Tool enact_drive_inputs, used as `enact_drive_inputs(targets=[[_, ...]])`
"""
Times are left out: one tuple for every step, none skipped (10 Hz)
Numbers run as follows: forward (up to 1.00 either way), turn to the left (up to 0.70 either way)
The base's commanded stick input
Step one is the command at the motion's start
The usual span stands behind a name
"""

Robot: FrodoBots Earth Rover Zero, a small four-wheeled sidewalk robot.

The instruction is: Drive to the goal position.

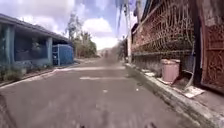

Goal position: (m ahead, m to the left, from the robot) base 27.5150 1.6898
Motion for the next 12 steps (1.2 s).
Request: enact_drive_inputs(targets=[[0.70,0.00],[0.70,0.00],[0.70,0.00],[0.70,0.00],[0.70,0.00],[0.70,0.00],[0.70,0.00],[0.70,0.00],[0.70,0.00],[0.70,0.00],[0.70,0.07],[0.70,0.13]])
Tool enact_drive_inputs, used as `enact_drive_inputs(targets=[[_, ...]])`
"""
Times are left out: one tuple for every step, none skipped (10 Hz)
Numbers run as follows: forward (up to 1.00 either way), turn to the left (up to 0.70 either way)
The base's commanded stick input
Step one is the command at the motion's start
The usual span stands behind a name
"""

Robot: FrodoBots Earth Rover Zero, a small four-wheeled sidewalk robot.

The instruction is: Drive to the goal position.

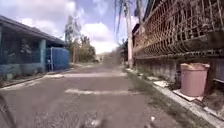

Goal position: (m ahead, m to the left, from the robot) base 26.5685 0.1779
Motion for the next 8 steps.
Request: enact_drive_inputs(targets=[[0.70,0.14],[0.70,0.14],[0.70,0.00],[0.70,0.00],[0.70,0.00],[0.70,0.00],[0.70,0.00],[0.70,0.00]])
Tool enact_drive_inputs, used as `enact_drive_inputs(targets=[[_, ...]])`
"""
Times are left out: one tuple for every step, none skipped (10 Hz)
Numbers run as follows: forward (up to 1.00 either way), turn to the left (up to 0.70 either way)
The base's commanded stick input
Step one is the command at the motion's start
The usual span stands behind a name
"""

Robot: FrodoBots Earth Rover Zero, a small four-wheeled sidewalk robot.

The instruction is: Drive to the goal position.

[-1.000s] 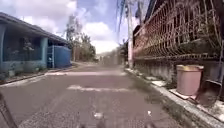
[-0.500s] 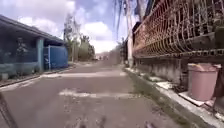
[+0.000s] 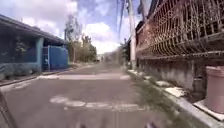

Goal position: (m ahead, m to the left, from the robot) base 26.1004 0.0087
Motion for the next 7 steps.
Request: enact_drive_inputs(targets=[[0.70,0.00],[0.70,0.00],[0.70,0.00],[0.70,0.00],[0.70,0.00],[0.70,0.00],[0.70,0.00]])
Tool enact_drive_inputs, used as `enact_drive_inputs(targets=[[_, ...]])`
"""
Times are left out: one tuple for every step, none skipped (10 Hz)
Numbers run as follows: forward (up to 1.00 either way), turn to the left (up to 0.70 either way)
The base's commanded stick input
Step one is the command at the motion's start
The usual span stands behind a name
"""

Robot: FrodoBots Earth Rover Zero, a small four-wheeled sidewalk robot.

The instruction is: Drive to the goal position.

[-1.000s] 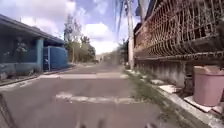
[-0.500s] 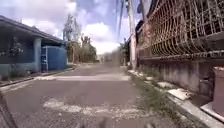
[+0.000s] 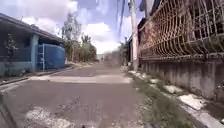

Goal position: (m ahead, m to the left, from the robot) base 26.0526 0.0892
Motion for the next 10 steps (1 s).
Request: enact_drive_inputs(targets=[[0.70,0.00],[0.70,0.00],[0.70,0.00],[0.70,0.00],[0.70,0.00],[0.70,0.00],[0.70,0.00],[0.70,0.00],[0.70,0.00],[0.39,0.00]])
